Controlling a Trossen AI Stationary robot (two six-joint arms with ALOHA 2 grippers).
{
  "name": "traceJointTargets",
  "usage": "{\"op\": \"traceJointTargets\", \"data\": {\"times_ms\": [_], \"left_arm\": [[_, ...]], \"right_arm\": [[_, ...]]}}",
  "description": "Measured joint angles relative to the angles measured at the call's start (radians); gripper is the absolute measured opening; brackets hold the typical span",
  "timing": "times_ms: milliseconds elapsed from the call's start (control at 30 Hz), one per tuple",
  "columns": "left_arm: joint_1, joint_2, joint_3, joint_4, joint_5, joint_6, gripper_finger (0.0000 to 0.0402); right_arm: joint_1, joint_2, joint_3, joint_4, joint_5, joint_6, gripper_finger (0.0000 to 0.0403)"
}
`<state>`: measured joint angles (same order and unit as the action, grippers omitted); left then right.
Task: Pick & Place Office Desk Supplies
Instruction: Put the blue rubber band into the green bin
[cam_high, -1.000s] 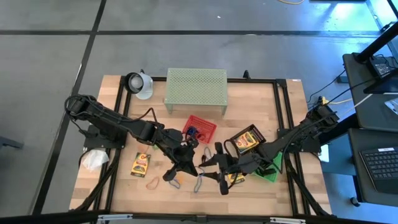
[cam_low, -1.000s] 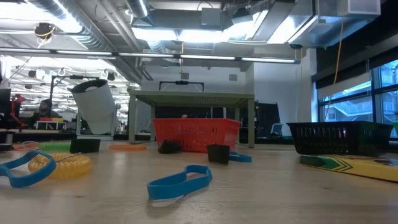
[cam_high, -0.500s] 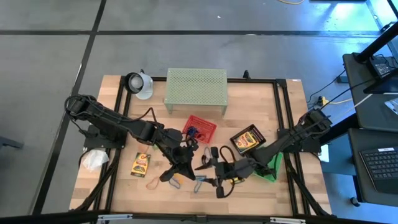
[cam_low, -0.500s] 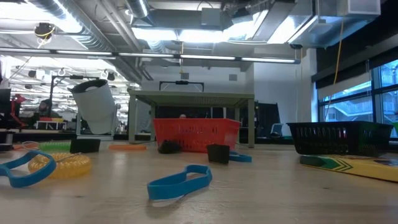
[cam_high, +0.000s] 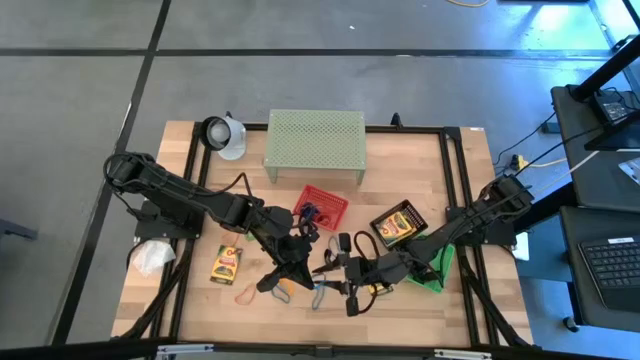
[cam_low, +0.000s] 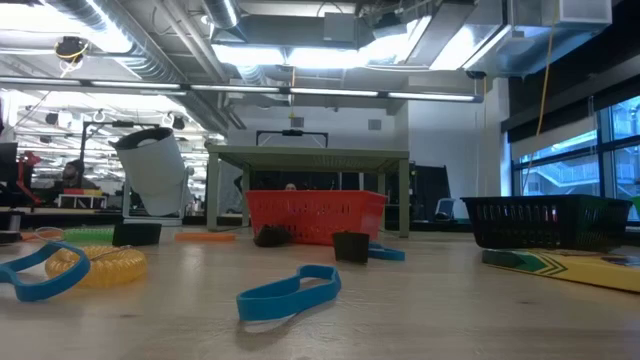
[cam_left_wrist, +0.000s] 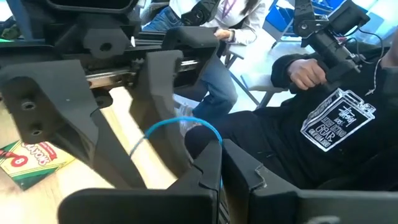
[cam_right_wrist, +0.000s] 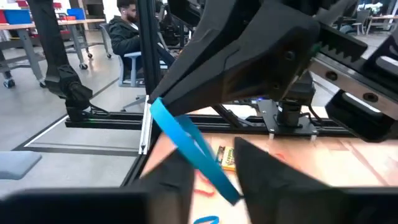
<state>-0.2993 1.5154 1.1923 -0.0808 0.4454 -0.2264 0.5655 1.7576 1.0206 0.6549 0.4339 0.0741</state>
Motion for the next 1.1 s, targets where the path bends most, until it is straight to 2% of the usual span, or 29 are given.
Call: {"op": "traceJointTargets", "data": {"times_ms": [100, 200, 433, 533, 600, 900, 1100], "left_arm": [[0.0, 0.0, 0.0, -0.012, 0.006, -0.005, 0.0001], [0.0, 0.0, 0.0, -0.043, 0.004, 0.007, 0.0002], [0.0, -0.017, 0.0, -0.047, -0.017, 0.044, 0.0013], [0.002, -0.037, 0.002, -0.052, -0.108, 0.069, 0.0023], [0.007, -0.038, 0.002, -0.048, -0.149, 0.095, 0.0035], [0.014, -0.061, 0.002, -0.097, -0.194, 0.1, 0.011], [0.037, -0.09, 0.0, -0.204, -0.223, 0.093, 0.0124]], "right_arm": [[0.001, 0.0, 0.0, -0.001, -0.02, 0.009, 0.0025], [0.005, 0.0, 0.0, -0.002, -0.029, 0.033, 0.0007], [0.012, -0.015, 0.001, -0.067, 0.019, 0.127, 0.0002], [0.012, -0.02, 0.001, -0.076, 0.019, 0.148, 0.0002], [0.012, -0.022, 0.001, -0.074, 0.023, 0.16, 0.0001], [0.014, -0.075, 0.001, -0.147, 0.068, 0.195, 0.0001], [0.018, -0.137, 0.001, -0.307, 0.132, 0.299, 0.0]]}}
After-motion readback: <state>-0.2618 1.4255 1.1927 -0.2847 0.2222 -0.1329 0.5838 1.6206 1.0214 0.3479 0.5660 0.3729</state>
